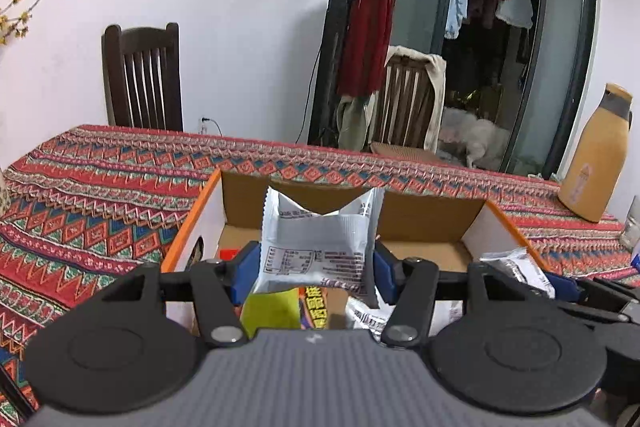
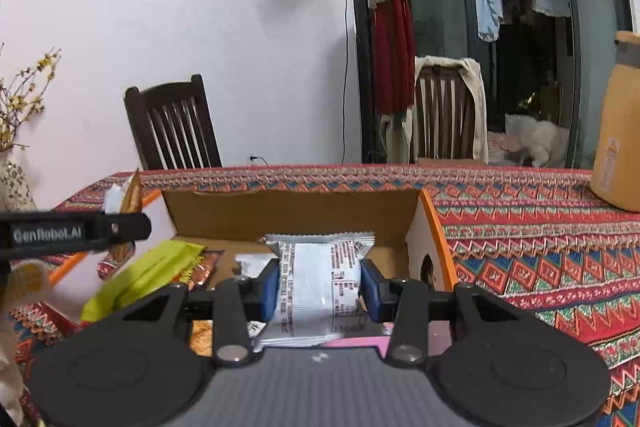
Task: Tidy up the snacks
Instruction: 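Drop both white packets into the box with both grippers, then move both grippers back over the snack pile beside the box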
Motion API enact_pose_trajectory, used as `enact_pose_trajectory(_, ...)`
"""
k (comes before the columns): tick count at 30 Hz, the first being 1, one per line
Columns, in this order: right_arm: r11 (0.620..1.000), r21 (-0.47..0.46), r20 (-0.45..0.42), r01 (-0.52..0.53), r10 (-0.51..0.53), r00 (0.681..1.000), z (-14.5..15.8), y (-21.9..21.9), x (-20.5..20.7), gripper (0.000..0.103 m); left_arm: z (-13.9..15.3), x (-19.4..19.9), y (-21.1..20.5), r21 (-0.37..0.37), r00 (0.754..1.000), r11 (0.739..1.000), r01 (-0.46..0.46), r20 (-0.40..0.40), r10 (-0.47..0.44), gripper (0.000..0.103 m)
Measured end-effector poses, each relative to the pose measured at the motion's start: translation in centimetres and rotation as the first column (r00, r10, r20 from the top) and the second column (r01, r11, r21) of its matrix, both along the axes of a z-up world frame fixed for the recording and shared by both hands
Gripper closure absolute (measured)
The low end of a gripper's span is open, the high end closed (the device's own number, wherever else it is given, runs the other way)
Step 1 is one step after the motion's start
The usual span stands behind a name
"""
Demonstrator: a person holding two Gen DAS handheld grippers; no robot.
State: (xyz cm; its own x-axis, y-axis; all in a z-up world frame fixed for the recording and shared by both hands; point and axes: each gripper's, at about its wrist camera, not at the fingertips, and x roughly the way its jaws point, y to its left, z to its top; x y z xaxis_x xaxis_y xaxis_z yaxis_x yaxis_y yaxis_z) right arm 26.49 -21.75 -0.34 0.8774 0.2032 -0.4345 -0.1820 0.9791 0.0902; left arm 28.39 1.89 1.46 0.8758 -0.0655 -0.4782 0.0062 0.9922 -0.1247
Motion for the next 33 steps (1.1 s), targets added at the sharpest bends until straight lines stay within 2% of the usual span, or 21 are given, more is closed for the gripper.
enact_pose_trajectory(5, 1.0, -0.002, -0.024, -0.007, 0.007, 1.0, -0.8, 0.2, 0.2, 0.061, -0.8, 0.4, 0.5, -0.008, 1.0, 1.0, -0.007, -0.021, 0.006, 0.044)
enact_pose_trajectory(7, 1.0, -0.004, -0.026, -0.006, 0.006, 1.0, -0.8, 0.3, 0.1, 0.061, -1.0, 0.3, 0.3, -0.007, 1.0, 1.0, -0.006, -0.023, 0.006, 0.038)
enact_pose_trajectory(8, 1.0, -0.001, -0.026, -0.006, 0.006, 1.0, -0.8, 0.3, 0.1, 0.052, -1.0, 0.1, 0.2, -0.009, 1.0, 1.0, -0.01, -0.021, 0.01, 0.036)
enact_pose_trajectory(9, 1.0, 0.003, -0.024, -0.004, 0.004, 1.0, -0.7, 0.2, 0.0, 0.044, -1.0, 0.0, 0.3, -0.016, 1.0, 1.0, -0.007, -0.019, 0.007, 0.026)
enact_pose_trajectory(10, 1.0, 0.006, -0.018, 0.003, -0.002, 1.0, -0.7, 0.1, -0.1, 0.024, -1.0, -0.2, 0.3, -0.023, 1.0, 1.0, -0.014, -0.014, 0.014, 0.011)
enact_pose_trajectory(11, 1.0, 0.007, -0.013, 0.008, -0.008, 1.0, -0.6, 0.1, -0.2, 0.008, -0.9, -0.4, 0.5, -0.026, 0.999, 0.999, -0.033, -0.004, 0.033, 0.003)
enact_pose_trajectory(13, 1.0, 0.017, -0.004, 0.015, -0.015, 1.0, -0.6, -0.1, -0.4, 0.0, -0.7, -0.8, 0.8, -0.037, 0.998, 0.997, -0.062, 0.014, 0.063, 0.0)
enact_pose_trajectory(16, 1.0, 0.02, -0.005, 0.018, -0.018, 1.0, -0.6, -0.2, -0.4, 0.0, -0.6, -0.9, 1.3, -0.062, 0.997, 0.995, -0.073, 0.014, 0.074, 0.0)
enact_pose_trajectory(26, 0.999, 0.03, 0.008, 0.024, -0.024, 1.0, 0.2, -0.5, -1.1, 0.0, 0.4, -1.4, 1.1, -0.047, 0.996, 0.996, -0.077, 0.034, 0.078, 0.0)
enact_pose_trajectory(33, 0.999, 0.036, 0.027, 0.021, -0.022, 0.999, 2.3, -0.6, -2.0, 0.0, 2.9, -2.6, 0.8, -0.031, 0.994, 0.996, -0.085, 0.064, 0.087, 0.0)
